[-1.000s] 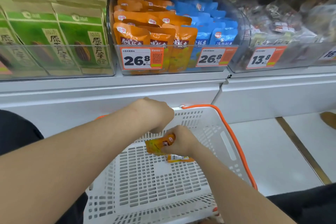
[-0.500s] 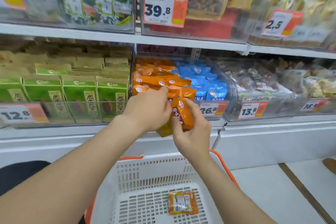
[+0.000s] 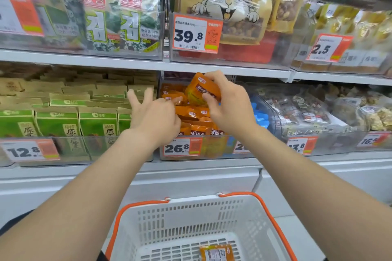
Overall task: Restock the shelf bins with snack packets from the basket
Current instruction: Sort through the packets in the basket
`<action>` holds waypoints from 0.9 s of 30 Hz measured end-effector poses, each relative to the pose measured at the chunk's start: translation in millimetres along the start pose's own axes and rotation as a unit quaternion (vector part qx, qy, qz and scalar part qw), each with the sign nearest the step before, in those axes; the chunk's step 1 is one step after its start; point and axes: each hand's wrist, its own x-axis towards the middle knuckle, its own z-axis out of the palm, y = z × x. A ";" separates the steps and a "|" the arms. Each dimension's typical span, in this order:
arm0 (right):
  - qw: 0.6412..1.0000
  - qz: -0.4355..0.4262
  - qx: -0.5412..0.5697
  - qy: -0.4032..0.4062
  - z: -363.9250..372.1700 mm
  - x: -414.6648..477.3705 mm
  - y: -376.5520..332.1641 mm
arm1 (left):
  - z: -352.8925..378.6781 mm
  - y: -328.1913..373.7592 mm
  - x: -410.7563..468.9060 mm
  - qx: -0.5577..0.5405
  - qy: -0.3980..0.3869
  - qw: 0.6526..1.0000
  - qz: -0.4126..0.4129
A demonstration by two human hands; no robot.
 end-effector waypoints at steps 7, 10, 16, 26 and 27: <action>0.992 0.008 0.121 0.034 14.3 10.1 -3.3 | -1.7 -1.8 1.4 0.049 -0.020 0.998 0.023; 0.987 0.036 0.158 0.013 20.5 14.7 -7.7 | 1.2 -1.9 0.2 0.033 0.003 0.999 0.012; 0.982 0.050 0.077 -0.166 40.3 8.1 8.2 | 11.8 -6.2 2.6 -0.001 0.035 0.999 0.000; 0.972 0.009 -0.037 -0.233 60.0 33.1 -7.8 | 9.8 -2.3 3.4 -0.011 0.066 0.997 -0.029; 0.969 0.012 -0.044 -0.242 59.3 37.2 -8.2 | 9.8 -2.5 3.8 -0.013 0.068 0.997 -0.032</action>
